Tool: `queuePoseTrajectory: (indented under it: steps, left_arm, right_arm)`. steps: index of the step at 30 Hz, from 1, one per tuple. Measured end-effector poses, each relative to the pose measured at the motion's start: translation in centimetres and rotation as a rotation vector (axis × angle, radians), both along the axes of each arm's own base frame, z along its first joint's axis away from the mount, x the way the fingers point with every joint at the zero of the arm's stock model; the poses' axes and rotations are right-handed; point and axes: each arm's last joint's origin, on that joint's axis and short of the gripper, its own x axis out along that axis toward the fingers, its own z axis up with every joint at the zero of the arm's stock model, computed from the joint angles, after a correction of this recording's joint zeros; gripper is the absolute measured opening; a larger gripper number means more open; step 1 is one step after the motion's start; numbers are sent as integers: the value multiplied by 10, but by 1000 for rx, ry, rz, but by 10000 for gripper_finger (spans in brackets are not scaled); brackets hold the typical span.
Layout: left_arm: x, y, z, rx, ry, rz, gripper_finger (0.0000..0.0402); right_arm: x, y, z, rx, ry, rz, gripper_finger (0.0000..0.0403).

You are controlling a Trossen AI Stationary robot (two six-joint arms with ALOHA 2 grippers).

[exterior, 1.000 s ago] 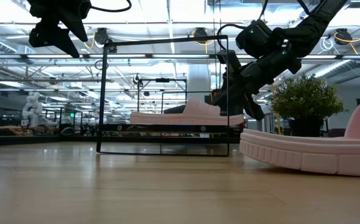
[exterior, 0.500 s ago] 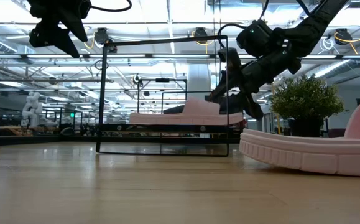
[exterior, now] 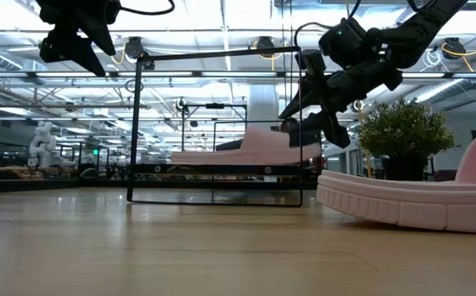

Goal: Pick and place slides into the shelf
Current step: Put the top pink slides on the shelf, then adjust the shelf

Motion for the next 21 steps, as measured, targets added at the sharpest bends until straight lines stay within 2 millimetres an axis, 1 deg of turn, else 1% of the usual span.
queuePoseTrajectory:
  steps: [3, 8, 13, 18, 21]
  left_arm:
    - [0, 0, 0, 2, 0, -3, 209]
    - [0, 0, 0, 3, 0, -3, 209]
    - [0, 0, 0, 6, 0, -7, 209]
    - [0, 0, 0, 12, 0, -5, 209]
    - [0, 0, 0, 13, 1, -7, 209]
  right_arm:
    - [-1, 1, 2, -1, -2, 0, 128]
    - [-3, 2, 1, 22, 22, 5, 128]
    - [-2, 3, 3, 41, -3, 41, 128]
    - [-7, 4, 18, 14, -73, 62, 128]
    - [-12, 6, 36, -47, -169, 91, 128]
